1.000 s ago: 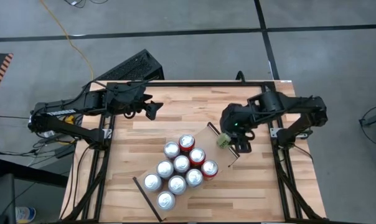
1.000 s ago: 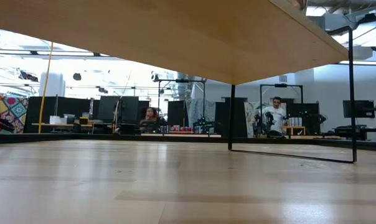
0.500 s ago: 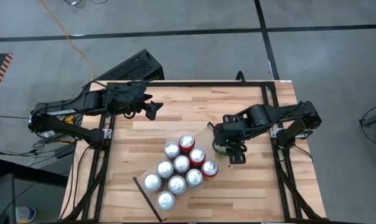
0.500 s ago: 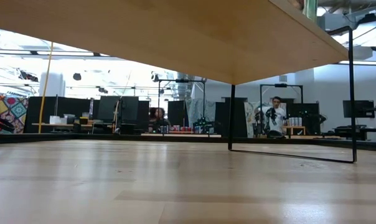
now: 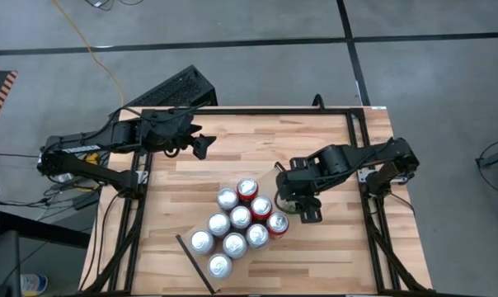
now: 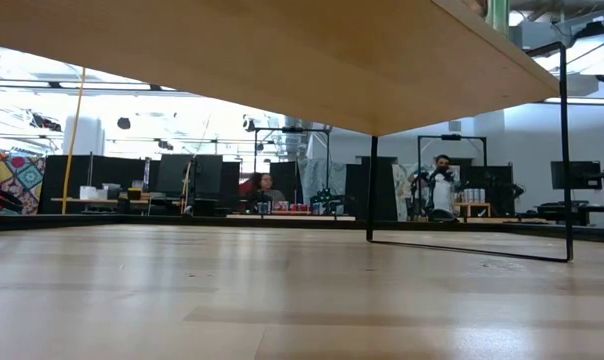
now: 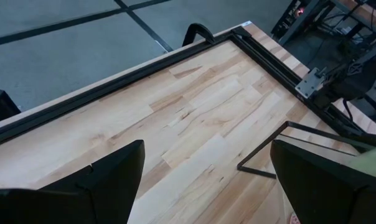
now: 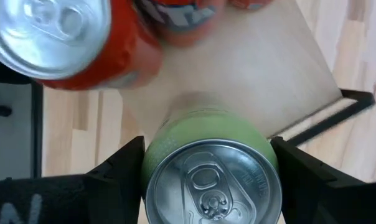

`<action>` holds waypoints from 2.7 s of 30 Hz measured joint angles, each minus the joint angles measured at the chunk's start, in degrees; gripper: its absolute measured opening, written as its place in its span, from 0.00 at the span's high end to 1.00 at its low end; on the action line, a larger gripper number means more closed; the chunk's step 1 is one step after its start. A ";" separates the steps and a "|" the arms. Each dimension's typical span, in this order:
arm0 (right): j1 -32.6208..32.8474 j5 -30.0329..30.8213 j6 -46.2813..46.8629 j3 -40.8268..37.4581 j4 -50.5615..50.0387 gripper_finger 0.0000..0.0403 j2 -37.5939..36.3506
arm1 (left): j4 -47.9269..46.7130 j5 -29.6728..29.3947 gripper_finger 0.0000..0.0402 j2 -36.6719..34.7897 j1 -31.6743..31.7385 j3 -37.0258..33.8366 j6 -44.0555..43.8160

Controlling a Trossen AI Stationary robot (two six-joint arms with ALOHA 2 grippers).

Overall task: Place canned beverage on shelf
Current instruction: Put the green soda can on the shelf

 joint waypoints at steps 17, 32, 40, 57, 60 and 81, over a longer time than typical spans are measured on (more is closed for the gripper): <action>0.78 0.37 3.28 -0.22 -0.11 0.35 -0.19 | 0.00 -0.06 0.17 0.00 0.00 0.00 0.22; 1.49 0.79 3.96 -0.22 -0.09 0.35 -0.19 | 0.00 -0.04 0.17 0.00 0.00 0.00 1.05; 1.74 0.42 4.79 -0.24 -0.12 0.34 -0.19 | 0.00 -0.04 0.17 0.00 0.00 -0.02 1.03; 1.71 -0.57 4.53 -0.24 -0.09 0.29 -0.19 | 0.01 -0.04 0.17 0.00 0.00 0.00 0.88; 1.71 -0.64 4.53 -0.24 -0.09 0.29 -0.19 | 0.02 -0.04 0.17 0.00 0.00 -0.01 0.89; 1.67 -2.83 4.88 -0.24 0.10 0.16 -0.30 | 0.00 -0.04 0.17 0.00 0.00 0.00 1.05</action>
